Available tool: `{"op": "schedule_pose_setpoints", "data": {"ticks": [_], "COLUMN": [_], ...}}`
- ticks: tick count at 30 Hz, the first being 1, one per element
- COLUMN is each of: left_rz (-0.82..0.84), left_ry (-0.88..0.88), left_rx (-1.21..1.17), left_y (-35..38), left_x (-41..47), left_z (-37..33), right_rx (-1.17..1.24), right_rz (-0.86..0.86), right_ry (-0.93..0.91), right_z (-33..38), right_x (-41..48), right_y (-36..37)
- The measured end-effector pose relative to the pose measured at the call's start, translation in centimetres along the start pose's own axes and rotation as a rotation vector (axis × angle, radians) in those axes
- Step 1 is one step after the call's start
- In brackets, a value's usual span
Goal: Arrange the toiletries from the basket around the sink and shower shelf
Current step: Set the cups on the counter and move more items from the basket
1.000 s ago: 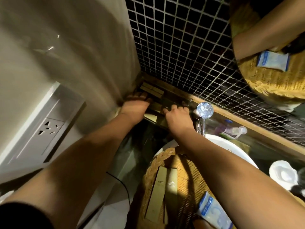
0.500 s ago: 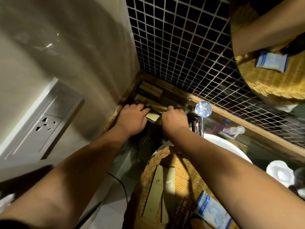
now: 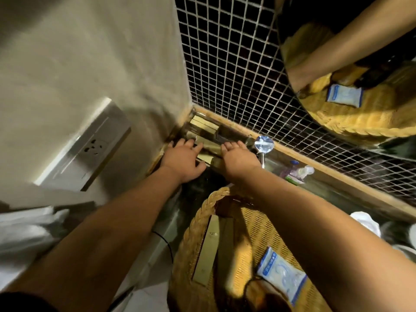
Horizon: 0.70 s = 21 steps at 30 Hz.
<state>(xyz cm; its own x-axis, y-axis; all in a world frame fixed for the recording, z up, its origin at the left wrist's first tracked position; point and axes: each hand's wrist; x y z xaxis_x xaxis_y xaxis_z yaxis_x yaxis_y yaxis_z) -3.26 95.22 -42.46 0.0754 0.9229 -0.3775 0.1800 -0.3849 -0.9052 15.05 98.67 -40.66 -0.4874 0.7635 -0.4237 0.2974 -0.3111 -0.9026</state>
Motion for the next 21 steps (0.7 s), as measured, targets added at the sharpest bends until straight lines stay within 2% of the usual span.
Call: {"op": "schedule_pose_setpoints", "data": {"ticks": [7,12,21], "left_rz": [-0.120,-0.210,-0.194], "left_ry": [-0.020,0.055,0.208], "left_rx": [0.007,0.063,0.183], "left_y": [-3.2,-3.6,-4.0], "left_x": [-4.7,-8.8,-13.7], "left_z": [-2.6,-6.0,-11.7], "right_rx": [-0.010,-0.052,-0.065], "right_rz": [-0.099,-0.122,-0.140], "right_ry": [0.014,0.020,0.172], "right_z": [-0.1,-0.8,-6.0], "right_x": [-5.9,-12.5,-21.5], "right_y": [-3.0,-2.8,-2.4]}}
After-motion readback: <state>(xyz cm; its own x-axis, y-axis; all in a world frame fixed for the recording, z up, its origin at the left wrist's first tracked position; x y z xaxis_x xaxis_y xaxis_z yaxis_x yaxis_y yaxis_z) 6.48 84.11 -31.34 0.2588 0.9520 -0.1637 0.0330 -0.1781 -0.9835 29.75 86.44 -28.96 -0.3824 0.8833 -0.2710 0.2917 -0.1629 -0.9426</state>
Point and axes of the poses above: each hand's wrist, its own x-axis towards the middle knuckle, its own y-axis out of the palm, z = x × y, and after that the axes turned 13 degrees about -x, right-handed
